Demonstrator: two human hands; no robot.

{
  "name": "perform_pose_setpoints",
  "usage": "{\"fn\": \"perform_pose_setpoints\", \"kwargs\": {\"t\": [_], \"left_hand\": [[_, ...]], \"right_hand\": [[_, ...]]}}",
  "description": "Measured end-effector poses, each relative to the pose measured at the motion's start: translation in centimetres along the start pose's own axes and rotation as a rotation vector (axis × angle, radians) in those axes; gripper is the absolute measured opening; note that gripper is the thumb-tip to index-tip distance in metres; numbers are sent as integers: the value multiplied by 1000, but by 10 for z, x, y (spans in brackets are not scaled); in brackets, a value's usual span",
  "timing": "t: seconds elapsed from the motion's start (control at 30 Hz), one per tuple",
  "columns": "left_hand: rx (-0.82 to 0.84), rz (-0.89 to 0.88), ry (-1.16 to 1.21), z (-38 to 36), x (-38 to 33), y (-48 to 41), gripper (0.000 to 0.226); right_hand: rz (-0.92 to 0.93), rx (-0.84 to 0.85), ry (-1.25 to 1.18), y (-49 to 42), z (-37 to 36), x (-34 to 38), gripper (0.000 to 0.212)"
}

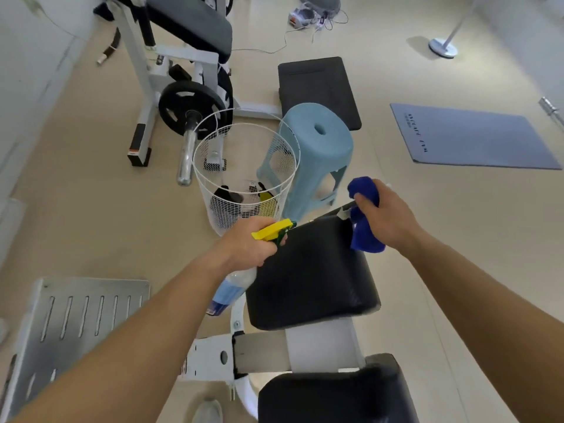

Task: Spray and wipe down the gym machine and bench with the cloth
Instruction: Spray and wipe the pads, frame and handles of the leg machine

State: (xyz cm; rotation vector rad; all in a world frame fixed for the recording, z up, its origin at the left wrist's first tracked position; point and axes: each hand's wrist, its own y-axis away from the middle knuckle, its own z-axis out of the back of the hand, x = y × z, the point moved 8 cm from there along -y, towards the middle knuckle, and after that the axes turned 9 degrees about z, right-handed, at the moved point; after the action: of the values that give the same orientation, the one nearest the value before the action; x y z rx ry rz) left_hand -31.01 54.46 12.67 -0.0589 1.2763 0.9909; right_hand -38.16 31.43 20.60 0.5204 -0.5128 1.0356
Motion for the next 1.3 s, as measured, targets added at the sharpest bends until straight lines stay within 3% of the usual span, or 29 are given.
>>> {"fn": "perform_pose_setpoints", "kwargs": {"t": [0.13, 0.43, 0.67, 0.9, 1.03, 1.17, 1.3], "left_hand": [[96, -30, -63, 21, -20, -30, 25], [202, -196, -622, 23, -50, -99, 3], [310, -256, -683, -1, -65, -109, 7], [336, -199, -591, 17, -33, -106, 9], [352, -91, -556, 40, 3, -98, 17], [313, -38, -704, 53, 37, -91, 4], [268, -46, -617, 67, 55, -77, 8]], "right_hand": [[-55, 32, -51, -8, -4, -6, 17], [-113, -24, -51, -26, -5, -8, 31], [-115, -27, -66, -31, 11, -11, 20], [-72, 40, -98, -38, 10, 0, 18], [-32, 197, 38, -43, -7, 19, 17], [-14, 333, 339, -52, -12, 31, 13], [-16, 524, 562, -44, -43, 21, 45]]}}
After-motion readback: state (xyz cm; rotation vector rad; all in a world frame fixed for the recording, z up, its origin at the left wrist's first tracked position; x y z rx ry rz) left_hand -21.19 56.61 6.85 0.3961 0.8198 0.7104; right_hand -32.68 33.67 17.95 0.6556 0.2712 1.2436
